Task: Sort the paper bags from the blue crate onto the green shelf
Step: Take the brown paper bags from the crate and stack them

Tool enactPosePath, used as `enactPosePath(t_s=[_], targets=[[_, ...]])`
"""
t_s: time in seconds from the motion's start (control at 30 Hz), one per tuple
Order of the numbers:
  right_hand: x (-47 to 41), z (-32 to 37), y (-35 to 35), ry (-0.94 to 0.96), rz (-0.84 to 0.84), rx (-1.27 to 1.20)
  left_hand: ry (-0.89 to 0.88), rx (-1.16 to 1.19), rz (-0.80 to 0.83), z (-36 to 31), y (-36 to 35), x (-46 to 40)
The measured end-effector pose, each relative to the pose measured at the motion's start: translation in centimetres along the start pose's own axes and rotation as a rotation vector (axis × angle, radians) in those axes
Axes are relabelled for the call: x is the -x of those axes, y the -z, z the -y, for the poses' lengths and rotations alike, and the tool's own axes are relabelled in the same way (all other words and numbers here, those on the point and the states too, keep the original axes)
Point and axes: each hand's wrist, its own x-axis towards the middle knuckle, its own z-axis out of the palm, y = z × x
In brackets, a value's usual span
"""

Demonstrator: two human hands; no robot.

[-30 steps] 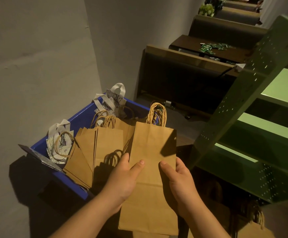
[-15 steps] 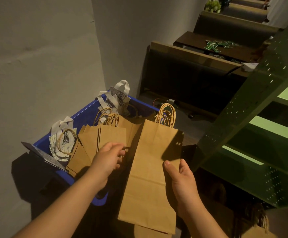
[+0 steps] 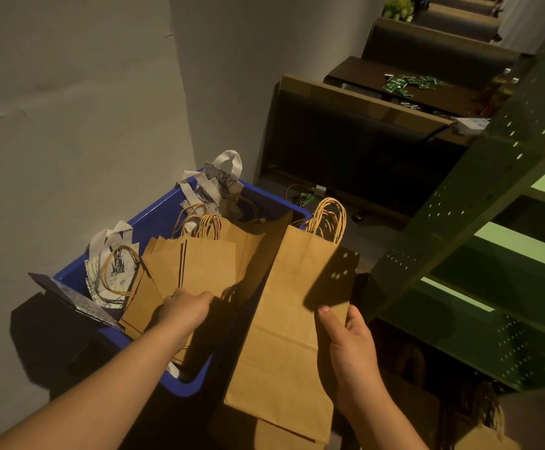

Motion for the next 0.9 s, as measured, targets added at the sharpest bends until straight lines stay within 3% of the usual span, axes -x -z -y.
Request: enactPosePath(t_s=[0.57, 0.77, 0.9], targets=[[0.2, 0.0, 0.2, -0.033, -0.071, 0.029, -0.158, -0.150, -0.075, -0.1, -0.9, -1.3], [0.2, -0.1, 0.4, -0.024, -0.052, 0.005, -0.239, -0.063, -0.115, 0.1, -1.1, -1.5], [0.2, -0.3, 0.4, -0.008, -0.036, -0.008, -0.233, -0.026, -0.040, 0.0, -1.5, -1.3]])
